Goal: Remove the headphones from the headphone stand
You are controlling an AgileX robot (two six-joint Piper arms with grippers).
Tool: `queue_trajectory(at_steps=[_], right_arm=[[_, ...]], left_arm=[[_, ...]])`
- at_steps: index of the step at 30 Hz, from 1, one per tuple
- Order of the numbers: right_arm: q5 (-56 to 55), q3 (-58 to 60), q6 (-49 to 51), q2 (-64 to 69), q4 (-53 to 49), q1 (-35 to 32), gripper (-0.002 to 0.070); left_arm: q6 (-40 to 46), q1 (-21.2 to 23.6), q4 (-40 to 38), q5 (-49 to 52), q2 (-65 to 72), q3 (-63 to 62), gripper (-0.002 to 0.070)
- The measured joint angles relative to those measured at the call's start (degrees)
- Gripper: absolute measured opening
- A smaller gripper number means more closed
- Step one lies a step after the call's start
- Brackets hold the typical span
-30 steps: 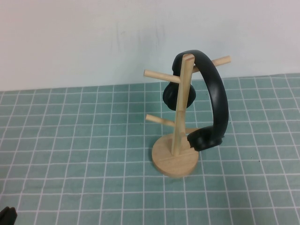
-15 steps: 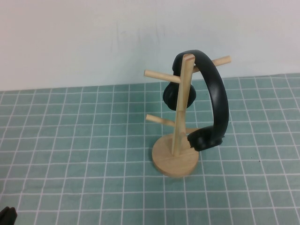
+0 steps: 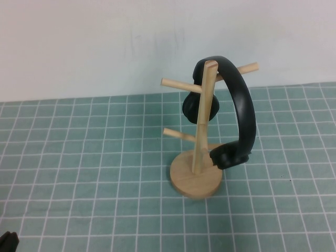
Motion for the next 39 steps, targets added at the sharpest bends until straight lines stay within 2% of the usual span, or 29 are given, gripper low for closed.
queue_trajectory(at_steps=[6,9,17,23,26,33,36,39], right_arm=[[1.56,4.23,-0.49,7.83,7.71,0.0,-0.0008],[2.17,4.79,-5.27,13.68,14.84,0.0,-0.0008],[6.16,0.04,-42.75,35.04,42.07,0.0,-0.0008],[17.92,-5.22,-71.39,50.33,58.9,0.0,-0.0008],[23.27,-8.3,-79.28,56.03,64.76,0.0,-0.0008],[23.88,-12.2,-85.52,62.14,70.09,0.0,-0.0002],[23.88,-13.05,-85.85,62.52,70.61,0.0,0.006],[24.11,-14.32,-85.2,62.52,71.18,0.0,0.0245]], left_arm=[[0.0,0.0,0.0,0.0,0.0,0.0,-0.0006],[0.0,0.0,0.0,0.0,0.0,0.0,-0.0006],[0.0,0.0,0.08,0.0,0.0,0.0,-0.0006],[0.0,0.0,0.08,0.0,0.0,0.0,-0.0006],[0.0,0.0,0.08,0.0,0.0,0.0,-0.0006],[0.0,0.0,0.08,0.0,0.0,0.0,-0.0006],[0.0,0.0,0.08,0.0,0.0,0.0,-0.0006],[0.0,0.0,0.08,0.0,0.0,0.0,-0.0006]])
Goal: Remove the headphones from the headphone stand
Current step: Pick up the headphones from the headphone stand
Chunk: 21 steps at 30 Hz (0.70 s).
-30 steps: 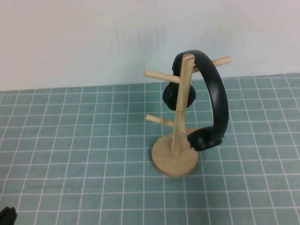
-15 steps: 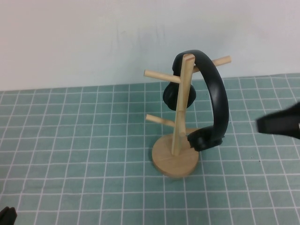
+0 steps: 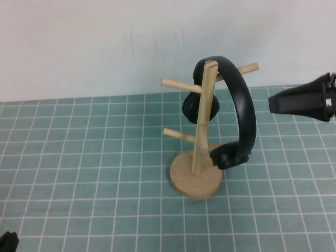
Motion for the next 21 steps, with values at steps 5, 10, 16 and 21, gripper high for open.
queue_trajectory(at_steps=[5,10,16,21], right_arm=[[0.28,-1.49,2.8,0.0,-0.36,0.0,0.0562],[0.55,-1.72,2.91,1.14,-1.06,0.0,0.0584],[0.55,-1.84,1.08,4.92,-0.84,0.0,0.0571],[0.44,-1.84,-1.55,8.5,2.58,0.0,0.0568]], left_arm=[[0.0,0.0,0.0,0.0,0.0,0.0,-0.0006],[0.0,0.0,0.0,0.0,0.0,0.0,-0.0006],[0.0,0.0,0.0,0.0,0.0,0.0,-0.0006],[0.0,0.0,0.0,0.0,0.0,0.0,-0.0006]])
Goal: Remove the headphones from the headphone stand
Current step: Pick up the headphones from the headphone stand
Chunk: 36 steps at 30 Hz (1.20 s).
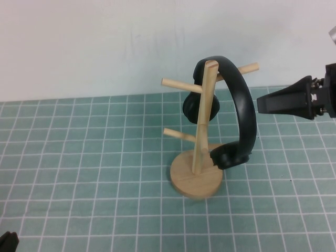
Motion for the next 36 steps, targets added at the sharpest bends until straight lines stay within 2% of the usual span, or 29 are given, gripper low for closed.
queue_trajectory(at_steps=[7,19,22,25,32,34,36], right_arm=[[-0.49,-0.59,-2.27,1.98,2.02,0.97,0.0568],[-0.62,-4.29,-2.99,2.29,4.43,8.36,0.0567],[-0.62,-4.39,-3.35,2.29,5.08,9.13,0.0543],[-0.62,-4.39,-3.47,2.29,5.61,9.13,0.0456],[-0.48,-4.39,-3.47,2.29,6.11,9.48,0.0107],[-0.6,-4.39,-3.47,2.29,7.26,9.5,0.0066],[-1.01,-4.39,-3.81,2.29,9.07,9.5,0.0059]], left_arm=[[0.0,0.0,0.0,0.0,0.0,0.0,-0.0006],[0.0,0.0,0.0,0.0,0.0,0.0,-0.0006],[0.0,0.0,0.0,0.0,0.0,0.0,-0.0006],[0.0,0.0,0.0,0.0,0.0,0.0,-0.0006],[0.0,0.0,0.0,0.0,0.0,0.0,-0.0006],[0.0,0.0,0.0,0.0,0.0,0.0,-0.0006],[0.0,0.0,0.0,0.0,0.0,0.0,-0.0006]])
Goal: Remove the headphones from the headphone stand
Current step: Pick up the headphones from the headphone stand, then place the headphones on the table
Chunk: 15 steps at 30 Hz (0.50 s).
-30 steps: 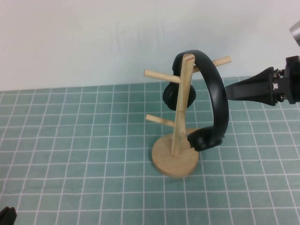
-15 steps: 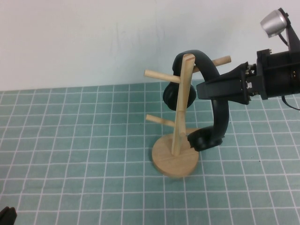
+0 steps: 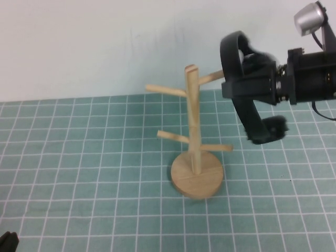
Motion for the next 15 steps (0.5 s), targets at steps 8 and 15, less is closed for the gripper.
queue_trajectory(at_steps=[8,15], right_arm=[[-0.06,0.0,-1.02,0.1,8.56,0.0,0.0057],[-0.14,0.0,0.81,-3.99,7.11,-0.64,0.0057]], left_arm=[[0.0,0.0,0.0,0.0,0.0,0.0,-0.0006],[0.0,0.0,0.0,0.0,0.0,0.0,-0.0006]])
